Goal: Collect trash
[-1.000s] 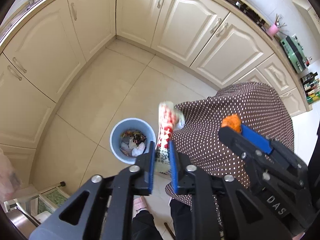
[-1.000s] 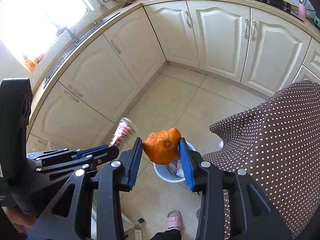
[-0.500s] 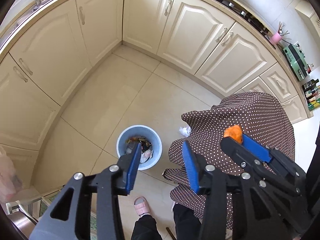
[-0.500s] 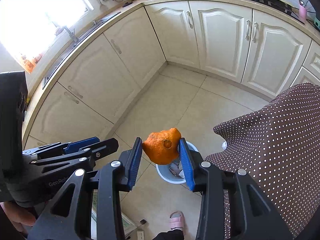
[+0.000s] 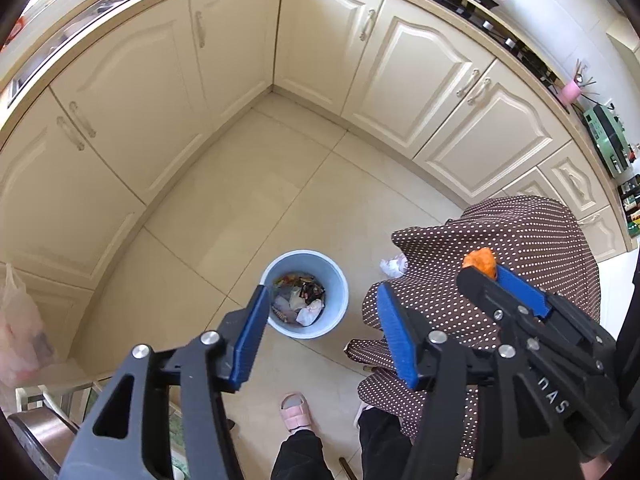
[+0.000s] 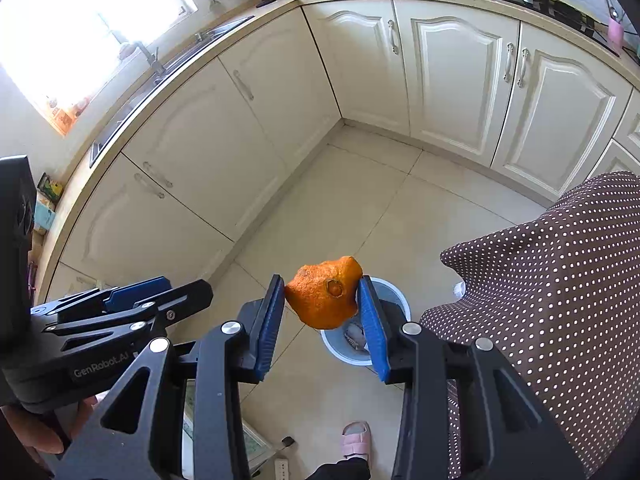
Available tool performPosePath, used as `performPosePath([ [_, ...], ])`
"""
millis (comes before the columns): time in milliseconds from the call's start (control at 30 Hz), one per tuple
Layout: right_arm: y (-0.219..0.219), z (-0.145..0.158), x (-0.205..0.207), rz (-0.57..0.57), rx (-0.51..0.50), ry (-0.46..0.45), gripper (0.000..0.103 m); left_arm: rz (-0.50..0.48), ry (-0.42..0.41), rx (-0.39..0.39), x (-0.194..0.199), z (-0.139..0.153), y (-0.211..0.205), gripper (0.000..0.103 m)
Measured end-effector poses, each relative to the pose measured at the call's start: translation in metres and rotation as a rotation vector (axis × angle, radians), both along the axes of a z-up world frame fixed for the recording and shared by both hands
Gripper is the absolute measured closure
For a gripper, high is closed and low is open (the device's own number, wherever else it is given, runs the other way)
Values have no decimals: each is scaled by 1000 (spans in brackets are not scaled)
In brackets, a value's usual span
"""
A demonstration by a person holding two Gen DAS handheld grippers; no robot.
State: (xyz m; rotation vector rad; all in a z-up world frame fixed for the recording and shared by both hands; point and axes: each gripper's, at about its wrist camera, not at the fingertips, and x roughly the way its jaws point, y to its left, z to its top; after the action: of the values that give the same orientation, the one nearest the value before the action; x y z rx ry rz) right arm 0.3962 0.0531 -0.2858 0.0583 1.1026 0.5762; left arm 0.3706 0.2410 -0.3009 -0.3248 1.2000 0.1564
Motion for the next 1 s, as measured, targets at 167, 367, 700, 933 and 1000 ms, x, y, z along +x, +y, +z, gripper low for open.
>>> performPosePath([
  [167,6,0,1,4,4,-10,65,14,8,9,-8,0,7,45],
  [367,8,5,0,-19,-11,-42,61,11,1,44,-14,8,5,41],
  [700,-29,31,-22,-79,-8,-89,58,-7,-65,101,-26,42,-19,35],
  [933,-83,75,-49,-123,-17,-184,54,-54,-173,179,-43,90,-70,35],
  [1000,-106,91,-59,-140,-17,-223,52,-66,-201,195,-49,106,-87,33],
])
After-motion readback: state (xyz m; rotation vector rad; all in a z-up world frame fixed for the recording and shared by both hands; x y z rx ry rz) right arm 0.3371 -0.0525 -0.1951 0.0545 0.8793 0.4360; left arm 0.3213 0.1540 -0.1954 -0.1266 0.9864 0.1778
